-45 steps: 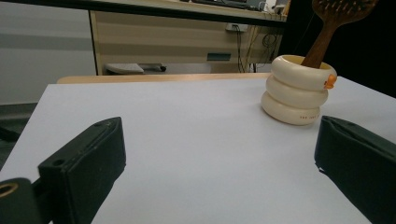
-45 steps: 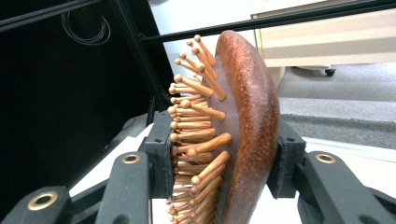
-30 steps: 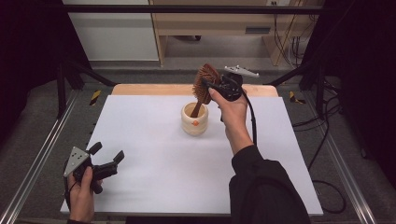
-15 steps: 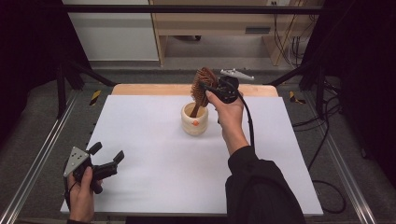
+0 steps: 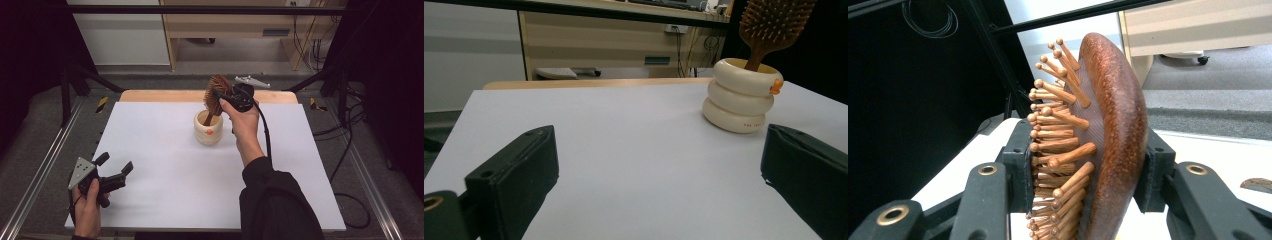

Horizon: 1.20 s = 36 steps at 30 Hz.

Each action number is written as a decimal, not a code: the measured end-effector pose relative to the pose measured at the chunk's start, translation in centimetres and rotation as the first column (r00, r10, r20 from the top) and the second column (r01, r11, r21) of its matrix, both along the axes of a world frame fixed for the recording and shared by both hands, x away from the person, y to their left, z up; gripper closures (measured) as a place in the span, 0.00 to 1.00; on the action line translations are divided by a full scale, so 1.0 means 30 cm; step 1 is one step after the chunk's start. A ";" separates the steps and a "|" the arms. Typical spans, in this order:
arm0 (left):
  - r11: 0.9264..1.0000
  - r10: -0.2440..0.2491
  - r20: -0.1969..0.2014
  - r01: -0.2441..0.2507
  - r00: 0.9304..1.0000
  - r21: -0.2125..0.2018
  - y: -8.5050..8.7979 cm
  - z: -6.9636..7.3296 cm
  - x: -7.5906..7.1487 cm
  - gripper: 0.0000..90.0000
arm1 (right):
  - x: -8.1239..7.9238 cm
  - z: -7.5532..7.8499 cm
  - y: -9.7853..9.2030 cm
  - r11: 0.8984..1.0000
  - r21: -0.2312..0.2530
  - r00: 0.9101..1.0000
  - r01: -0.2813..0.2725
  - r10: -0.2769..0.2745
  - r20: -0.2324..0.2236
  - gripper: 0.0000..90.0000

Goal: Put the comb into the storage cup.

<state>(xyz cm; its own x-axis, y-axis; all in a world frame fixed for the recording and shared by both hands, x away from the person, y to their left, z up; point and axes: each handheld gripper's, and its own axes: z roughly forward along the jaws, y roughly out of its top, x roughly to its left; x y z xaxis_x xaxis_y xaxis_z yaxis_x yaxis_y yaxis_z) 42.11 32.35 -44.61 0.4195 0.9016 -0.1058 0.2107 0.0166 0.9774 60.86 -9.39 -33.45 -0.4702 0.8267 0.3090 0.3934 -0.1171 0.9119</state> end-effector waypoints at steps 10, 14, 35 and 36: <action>1.000 0.000 0.000 0.000 1.000 0.000 0.000 0.000 0.000 0.02 | 0.004 -0.010 0.000 1.000 0.002 1.000 -0.002 0.002 -0.004 0.59; 1.000 -0.001 -0.001 0.001 1.000 0.000 0.000 0.000 0.001 0.02 | 0.004 -0.015 0.000 1.000 0.004 1.000 -0.002 0.002 -0.007 0.59; 1.000 -0.003 -0.002 0.003 1.000 -0.002 -0.001 -0.001 0.000 0.02 | 0.006 -0.030 0.009 1.000 0.004 1.000 -0.010 0.010 -0.016 0.59; 1.000 -0.004 -0.001 0.004 1.000 -0.002 -0.001 -0.001 0.000 0.02 | 0.005 -0.031 0.011 1.000 0.008 1.000 -0.010 0.010 -0.019 0.59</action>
